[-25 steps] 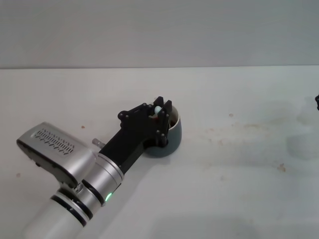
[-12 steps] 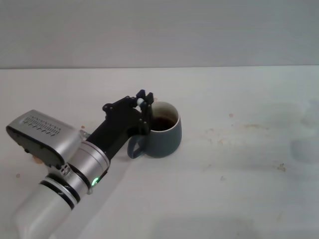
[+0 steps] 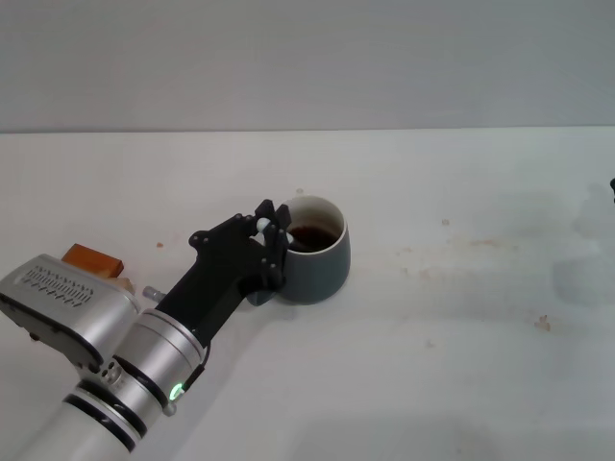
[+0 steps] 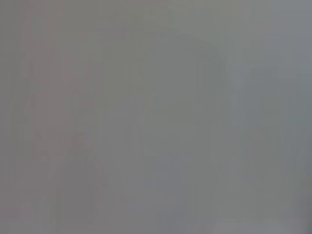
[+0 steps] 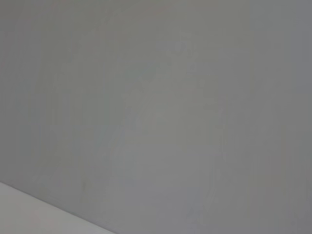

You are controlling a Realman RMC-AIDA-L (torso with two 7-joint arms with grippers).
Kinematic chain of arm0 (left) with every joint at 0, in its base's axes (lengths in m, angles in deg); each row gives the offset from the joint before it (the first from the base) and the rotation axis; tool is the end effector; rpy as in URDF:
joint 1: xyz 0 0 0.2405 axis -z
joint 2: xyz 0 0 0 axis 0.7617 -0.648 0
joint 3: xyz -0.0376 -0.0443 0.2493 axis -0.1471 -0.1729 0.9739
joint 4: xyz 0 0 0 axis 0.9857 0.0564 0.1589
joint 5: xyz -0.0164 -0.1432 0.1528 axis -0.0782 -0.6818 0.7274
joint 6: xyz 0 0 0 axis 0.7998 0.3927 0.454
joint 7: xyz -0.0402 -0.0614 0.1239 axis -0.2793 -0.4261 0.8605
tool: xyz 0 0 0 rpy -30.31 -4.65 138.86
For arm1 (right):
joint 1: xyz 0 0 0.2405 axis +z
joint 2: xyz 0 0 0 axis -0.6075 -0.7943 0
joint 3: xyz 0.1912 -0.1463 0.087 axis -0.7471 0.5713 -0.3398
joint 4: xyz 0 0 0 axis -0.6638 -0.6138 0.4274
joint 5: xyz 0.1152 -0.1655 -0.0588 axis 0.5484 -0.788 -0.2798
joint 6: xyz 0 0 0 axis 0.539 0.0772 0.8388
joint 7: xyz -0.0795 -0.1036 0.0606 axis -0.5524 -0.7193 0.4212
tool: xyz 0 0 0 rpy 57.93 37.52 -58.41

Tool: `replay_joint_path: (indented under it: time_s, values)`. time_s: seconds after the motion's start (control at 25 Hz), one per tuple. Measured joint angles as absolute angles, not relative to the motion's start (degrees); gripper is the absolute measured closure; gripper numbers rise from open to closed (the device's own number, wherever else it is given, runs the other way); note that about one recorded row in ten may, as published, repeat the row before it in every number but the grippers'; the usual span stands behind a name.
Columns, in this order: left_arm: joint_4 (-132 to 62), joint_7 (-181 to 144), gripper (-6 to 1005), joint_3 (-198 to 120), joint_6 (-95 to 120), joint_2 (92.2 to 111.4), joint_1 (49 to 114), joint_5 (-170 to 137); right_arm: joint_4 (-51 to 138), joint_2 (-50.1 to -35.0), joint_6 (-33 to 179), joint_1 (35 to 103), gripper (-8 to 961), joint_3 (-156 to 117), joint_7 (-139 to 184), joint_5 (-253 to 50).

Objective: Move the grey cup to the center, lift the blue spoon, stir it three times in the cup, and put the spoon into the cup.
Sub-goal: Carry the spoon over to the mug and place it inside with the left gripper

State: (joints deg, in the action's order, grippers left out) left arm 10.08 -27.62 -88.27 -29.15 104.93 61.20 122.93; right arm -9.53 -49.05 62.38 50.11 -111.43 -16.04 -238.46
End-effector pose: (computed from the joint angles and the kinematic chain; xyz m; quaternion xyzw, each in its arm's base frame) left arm -0.2347 0.2834 -0.0976 -0.7876 -0.2600 -0.3656 0.4223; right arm 0.3152 0.3697 0.0170 -0.7326 0.1684 0.0386 0.6584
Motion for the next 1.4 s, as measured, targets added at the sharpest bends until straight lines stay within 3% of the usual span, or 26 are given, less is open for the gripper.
replay_joint_path:
  time_s: [0.36,0.84,1.08,1.4]
  values:
    - [14.9,-27.6,787,-87.1,-28.6,104.71,58.9,124.4,-7.7,-49.04,62.2,51.6,915,-111.3,-16.0,-238.5]
    - [5.7,-27.8,783,-86.9,-27.4,105.91,69.7,120.5,-8.1,-49.04,62.1,50.5,914,-111.2,-16.0,-238.5]
    - [2.7,-27.3,780,-87.6,-27.5,105.8,71.4,117.5,-8.1,-49.04,62.1,50.7,914,-111.2,-16.0,-238.5]
    - [3.3,-27.3,777,-88.6,-27.5,105.23,67.8,117.2,-7.9,-48.98,62.1,51.3,914,-111.6,-16.0,-238.9]
